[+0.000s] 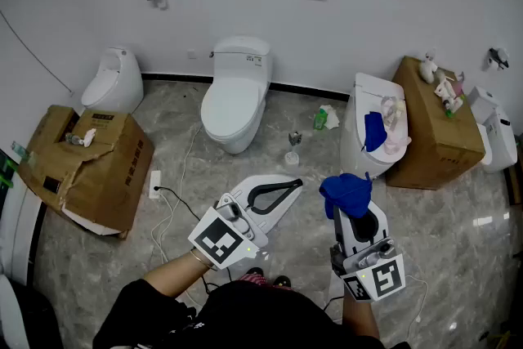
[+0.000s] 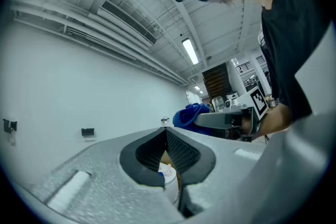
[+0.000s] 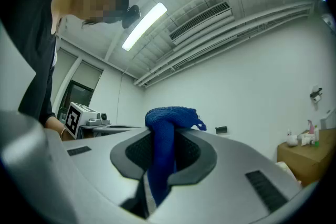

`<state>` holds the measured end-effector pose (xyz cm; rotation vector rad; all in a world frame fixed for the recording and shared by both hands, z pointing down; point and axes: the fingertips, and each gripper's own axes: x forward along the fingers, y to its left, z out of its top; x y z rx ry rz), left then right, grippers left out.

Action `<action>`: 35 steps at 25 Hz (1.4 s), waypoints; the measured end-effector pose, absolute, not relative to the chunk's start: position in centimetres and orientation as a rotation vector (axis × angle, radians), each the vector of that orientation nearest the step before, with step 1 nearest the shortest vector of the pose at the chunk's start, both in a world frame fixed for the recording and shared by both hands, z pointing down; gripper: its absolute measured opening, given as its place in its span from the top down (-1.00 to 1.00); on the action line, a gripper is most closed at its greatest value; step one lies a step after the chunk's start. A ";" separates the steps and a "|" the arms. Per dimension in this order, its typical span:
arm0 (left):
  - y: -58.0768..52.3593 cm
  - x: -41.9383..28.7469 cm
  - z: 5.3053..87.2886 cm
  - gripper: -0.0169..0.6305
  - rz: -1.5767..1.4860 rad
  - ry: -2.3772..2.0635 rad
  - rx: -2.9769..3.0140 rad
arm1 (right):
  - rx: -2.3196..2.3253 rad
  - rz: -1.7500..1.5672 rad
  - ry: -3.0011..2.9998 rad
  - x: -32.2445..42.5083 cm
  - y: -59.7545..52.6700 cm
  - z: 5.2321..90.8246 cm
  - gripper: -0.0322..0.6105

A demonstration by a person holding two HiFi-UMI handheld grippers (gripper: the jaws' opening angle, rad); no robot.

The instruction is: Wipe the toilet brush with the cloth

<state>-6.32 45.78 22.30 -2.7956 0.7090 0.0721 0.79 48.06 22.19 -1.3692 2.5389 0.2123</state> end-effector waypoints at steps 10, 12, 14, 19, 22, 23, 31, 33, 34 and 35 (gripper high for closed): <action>46.7 -6.3 22.3 0.94 0.057 0.685 -2.787 | -1.384 0.207 2.509 0.8 48.4 22.1 0.67; 47.0 -6.1 22.4 0.94 0.061 0.675 -2.786 | -1.371 0.200 2.496 1.1 48.7 22.1 0.67; 47.2 -5.9 22.5 0.94 0.067 0.673 -2.799 | -1.360 0.191 2.491 1.3 48.9 22.2 0.67; 47.4 -5.1 22.7 0.94 0.088 0.698 -2.849 | -1.346 0.181 2.484 2.3 49.5 22.1 0.67; 47.6 -4.4 22.8 0.94 0.084 0.688 -2.843 | -1.388 0.177 2.526 3.0 49.5 22.9 0.67; 47.7 -4.1 23.0 0.94 0.075 0.685 -2.841 | -1.400 0.179 2.539 3.2 49.4 23.2 0.67; 48.2 -2.2 23.6 0.94 0.034 0.677 -2.829 | -1.333 0.139 2.527 4.5 49.8 23.4 0.67; 48.3 -2.0 23.7 0.94 0.023 0.685 -2.826 | -1.315 0.135 2.526 4.8 49.9 23.6 0.67; 48.5 -1.9 23.8 0.94 0.021 0.692 -2.827 | -1.307 0.135 2.528 4.9 50.0 23.6 0.67; 48.6 -1.8 23.8 0.94 0.024 0.699 -2.828 | -1.299 0.137 2.531 5.0 50.1 23.5 0.67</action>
